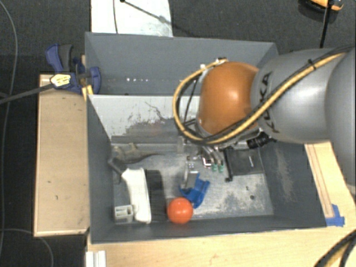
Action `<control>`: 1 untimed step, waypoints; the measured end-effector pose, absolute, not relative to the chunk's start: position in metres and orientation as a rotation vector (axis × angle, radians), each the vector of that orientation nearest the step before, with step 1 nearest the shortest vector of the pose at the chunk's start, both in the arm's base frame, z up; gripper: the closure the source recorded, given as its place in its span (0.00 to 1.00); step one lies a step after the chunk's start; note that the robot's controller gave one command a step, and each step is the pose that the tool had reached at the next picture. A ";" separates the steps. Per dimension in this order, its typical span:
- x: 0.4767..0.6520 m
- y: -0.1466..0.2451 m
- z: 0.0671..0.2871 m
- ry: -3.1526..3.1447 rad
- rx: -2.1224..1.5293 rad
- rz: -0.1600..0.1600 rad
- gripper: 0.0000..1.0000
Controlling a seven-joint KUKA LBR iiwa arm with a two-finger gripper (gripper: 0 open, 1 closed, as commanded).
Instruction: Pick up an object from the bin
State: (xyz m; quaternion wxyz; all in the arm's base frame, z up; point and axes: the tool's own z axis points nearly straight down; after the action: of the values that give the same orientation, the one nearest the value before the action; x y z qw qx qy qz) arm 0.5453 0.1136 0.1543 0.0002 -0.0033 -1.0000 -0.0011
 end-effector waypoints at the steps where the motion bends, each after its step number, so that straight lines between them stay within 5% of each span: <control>1: 0.540 0.093 0.140 -3.143 -0.021 0.004 0.00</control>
Offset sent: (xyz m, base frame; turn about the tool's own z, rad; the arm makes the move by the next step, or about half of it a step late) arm -0.0073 -0.0469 -0.0238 -0.0406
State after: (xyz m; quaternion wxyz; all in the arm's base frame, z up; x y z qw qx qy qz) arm 0.5398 0.0930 0.1402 -0.0005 -0.0068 -1.0000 0.0012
